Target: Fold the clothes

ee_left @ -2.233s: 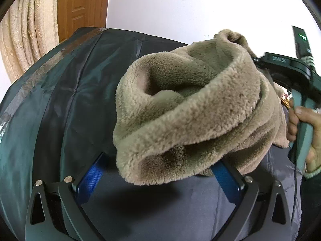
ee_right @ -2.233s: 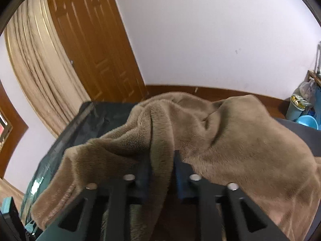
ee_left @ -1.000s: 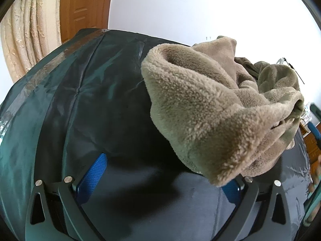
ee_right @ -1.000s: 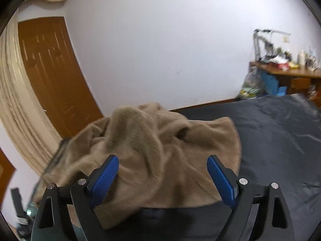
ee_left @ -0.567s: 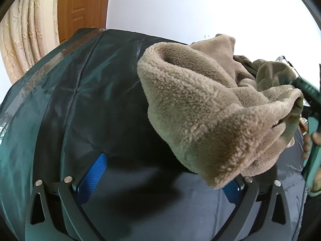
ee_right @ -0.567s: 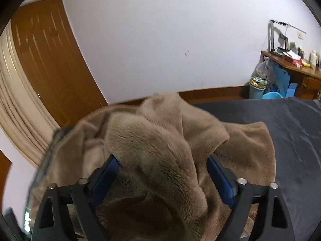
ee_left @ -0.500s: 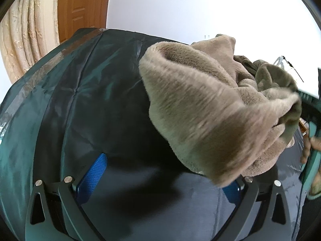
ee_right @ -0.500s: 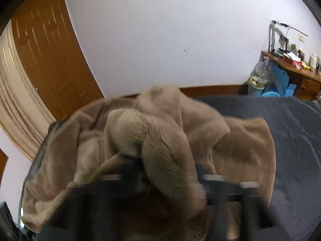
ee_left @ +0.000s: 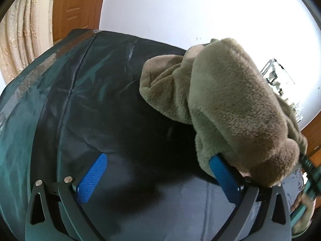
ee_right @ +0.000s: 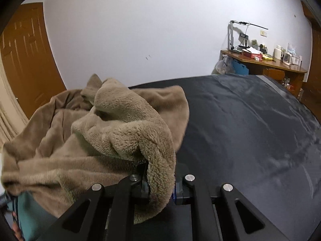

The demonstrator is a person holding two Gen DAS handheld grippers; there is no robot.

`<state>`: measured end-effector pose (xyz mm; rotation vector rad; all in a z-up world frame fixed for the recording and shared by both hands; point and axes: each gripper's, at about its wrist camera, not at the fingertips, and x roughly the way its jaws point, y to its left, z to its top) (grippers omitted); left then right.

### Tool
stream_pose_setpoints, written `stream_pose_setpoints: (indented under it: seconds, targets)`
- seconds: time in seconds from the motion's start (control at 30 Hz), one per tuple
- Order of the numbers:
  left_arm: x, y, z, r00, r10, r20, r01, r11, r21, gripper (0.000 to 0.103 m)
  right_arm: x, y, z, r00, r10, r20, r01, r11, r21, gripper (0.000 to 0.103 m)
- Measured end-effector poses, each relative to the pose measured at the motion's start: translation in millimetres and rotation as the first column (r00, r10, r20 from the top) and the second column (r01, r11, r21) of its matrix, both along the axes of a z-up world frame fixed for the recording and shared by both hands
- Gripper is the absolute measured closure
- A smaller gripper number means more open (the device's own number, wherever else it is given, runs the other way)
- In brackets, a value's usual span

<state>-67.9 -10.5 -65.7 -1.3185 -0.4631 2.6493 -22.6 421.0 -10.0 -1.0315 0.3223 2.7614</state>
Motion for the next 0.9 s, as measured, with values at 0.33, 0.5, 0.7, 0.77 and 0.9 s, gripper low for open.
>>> stream_pose_setpoints:
  seconds: [0.33, 0.5, 0.7, 0.77, 0.9]
  targets:
    - [14, -18, 17, 0.991, -0.128, -0.034, 0.132, 0.938, 0.320, 0.000, 11, -2, -1, 0.997, -0.018, -0.079, 0.014, 0.999, -0.050, 0.089]
    - [1, -9, 52, 0.984, -0.161, -0.073, 0.176, 0.934, 0.310, 0.000, 10, -1, -7, 0.996, -0.005, -0.085, 0.000, 0.998, -0.063, 0.089]
    - [-28, 9, 60, 0.994, -0.110, 0.011, 0.108, 0.989, 0.099, 0.000, 18, 5, -3, 0.994, 0.002, -0.111, -0.011, 0.996, -0.086, 0.089]
    - [-40, 11, 49, 0.992, -0.115, 0.059, 0.107, 0.987, 0.122, 0.000, 20, 6, -1, 0.993, 0.004, -0.120, -0.015, 0.995, -0.097, 0.089]
    - [-54, 16, 30, 0.981, -0.153, 0.117, 0.120, 0.960, 0.252, 0.000, 20, 5, 2, 0.992, 0.006, -0.124, -0.021, 0.993, -0.114, 0.089]
